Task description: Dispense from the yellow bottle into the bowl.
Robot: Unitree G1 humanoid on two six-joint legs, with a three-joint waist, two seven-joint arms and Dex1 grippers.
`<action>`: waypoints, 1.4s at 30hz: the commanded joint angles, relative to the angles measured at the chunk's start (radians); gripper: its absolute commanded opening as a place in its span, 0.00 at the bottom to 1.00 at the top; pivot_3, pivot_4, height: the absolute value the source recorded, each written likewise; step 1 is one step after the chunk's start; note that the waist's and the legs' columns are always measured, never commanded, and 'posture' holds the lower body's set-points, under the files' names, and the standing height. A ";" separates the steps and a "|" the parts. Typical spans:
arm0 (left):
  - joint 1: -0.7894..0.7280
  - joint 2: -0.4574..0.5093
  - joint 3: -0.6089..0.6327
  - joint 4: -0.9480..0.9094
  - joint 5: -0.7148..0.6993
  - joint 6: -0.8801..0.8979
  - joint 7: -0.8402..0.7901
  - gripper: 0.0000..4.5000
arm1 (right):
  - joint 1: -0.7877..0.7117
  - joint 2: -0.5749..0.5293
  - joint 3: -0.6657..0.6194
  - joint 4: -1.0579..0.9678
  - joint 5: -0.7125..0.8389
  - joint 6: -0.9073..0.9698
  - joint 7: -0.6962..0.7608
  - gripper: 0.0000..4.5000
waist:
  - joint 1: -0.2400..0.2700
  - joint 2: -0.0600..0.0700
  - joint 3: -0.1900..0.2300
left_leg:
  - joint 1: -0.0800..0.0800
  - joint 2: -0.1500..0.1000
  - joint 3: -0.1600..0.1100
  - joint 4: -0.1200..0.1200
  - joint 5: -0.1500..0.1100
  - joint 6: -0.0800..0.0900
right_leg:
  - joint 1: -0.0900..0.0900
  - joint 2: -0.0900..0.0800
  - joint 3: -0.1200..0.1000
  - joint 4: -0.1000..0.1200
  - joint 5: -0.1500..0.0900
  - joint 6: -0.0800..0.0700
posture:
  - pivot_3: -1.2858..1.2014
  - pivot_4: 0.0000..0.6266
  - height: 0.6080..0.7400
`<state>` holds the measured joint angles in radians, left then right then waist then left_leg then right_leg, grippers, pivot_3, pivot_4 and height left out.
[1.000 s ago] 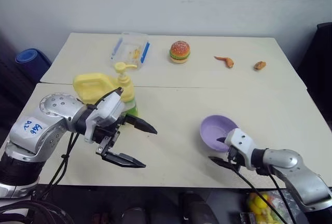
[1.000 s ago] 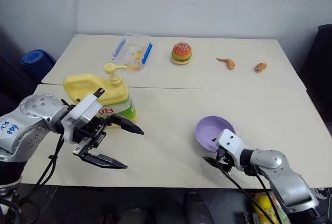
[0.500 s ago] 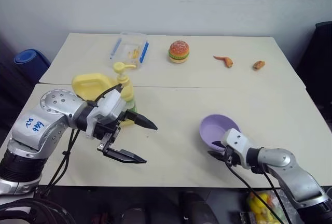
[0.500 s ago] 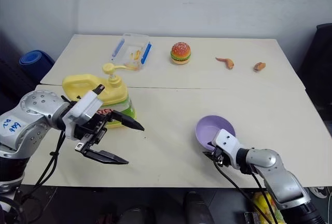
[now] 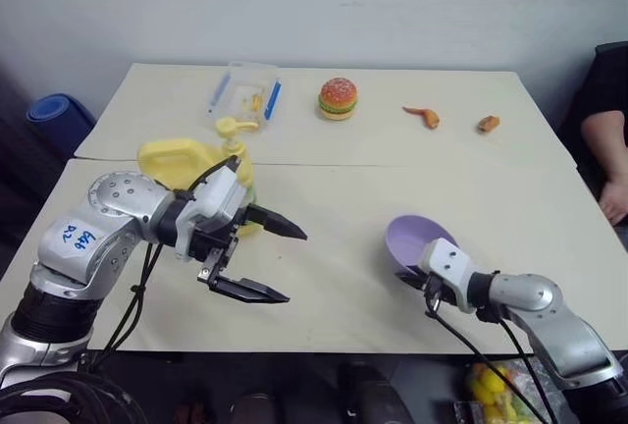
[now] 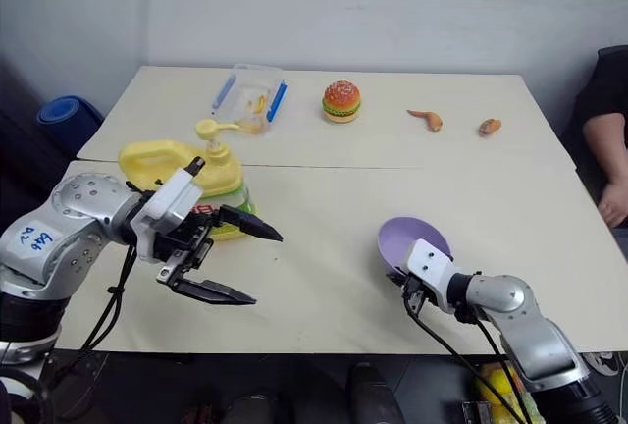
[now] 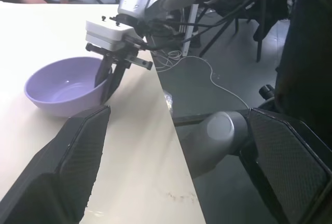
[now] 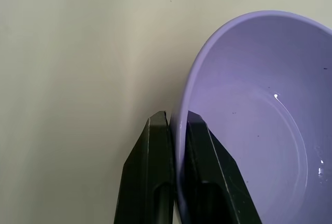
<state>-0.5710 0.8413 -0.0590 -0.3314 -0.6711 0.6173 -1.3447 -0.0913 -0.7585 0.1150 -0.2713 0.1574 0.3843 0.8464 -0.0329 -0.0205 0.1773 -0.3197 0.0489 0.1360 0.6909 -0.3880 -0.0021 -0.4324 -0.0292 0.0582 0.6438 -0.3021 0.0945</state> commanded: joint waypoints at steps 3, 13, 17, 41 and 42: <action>-0.071 0.012 0.107 0.033 -0.079 0.058 0.041 1.00 | -0.194 -0.060 0.014 -0.040 0.014 0.014 0.116 0.01 | -0.005 0.001 0.001 | -0.001 0.000 0.001 0.002 0.000 0.000 | -0.002 0.001 0.001 0.002 0.000 0.000 | 0.52 0.24 1.00; -0.125 0.096 0.267 0.164 -0.123 0.113 0.059 0.38 | -0.786 0.086 0.250 0.286 -0.077 -0.088 0.356 0.00 | -0.030 0.001 0.001 | -0.014 0.002 0.001 0.008 0.000 0.000 | -0.017 -0.001 -0.001 0.010 0.000 -0.001 | 0.52 0.24 1.00; -0.189 0.150 0.315 0.258 -0.120 0.135 0.072 0.11 | -0.943 0.190 0.291 0.483 -0.118 -0.176 0.393 0.00 | -0.033 0.001 0.001 | -0.017 0.002 0.001 0.008 0.000 0.000 | -0.020 -0.003 -0.003 0.013 -0.001 -0.002 | 0.52 0.24 1.00; -0.453 0.186 0.155 0.794 0.229 -0.191 -0.028 0.00 | -1.356 0.509 0.277 1.051 -0.190 -0.387 0.567 0.00 | -0.125 0.002 0.001 | -0.023 0.000 -0.003 0.009 0.000 0.000 | -0.026 -0.025 -0.040 0.021 -0.002 -0.004 | 0.52 0.24 1.00; -0.453 0.184 0.155 0.797 0.232 -0.195 -0.034 0.00 | -1.368 0.517 0.273 1.058 -0.188 -0.380 0.571 0.00 | -0.131 0.002 0.001 | -0.026 -0.002 -0.004 0.010 0.000 0.000 | -0.031 -0.031 -0.052 0.025 -0.002 -0.005 | 0.52 0.24 1.00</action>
<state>-0.9991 1.0176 0.0749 0.4701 -0.4446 0.4420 -1.3637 -1.4130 -0.2543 0.4249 0.7948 -0.0513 -0.0002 1.4053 -0.1643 -0.0186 0.1788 -0.3475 0.0467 0.1312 0.7016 -0.3879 -0.0025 -0.4650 -0.0623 0.0018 0.6700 -0.3040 0.0887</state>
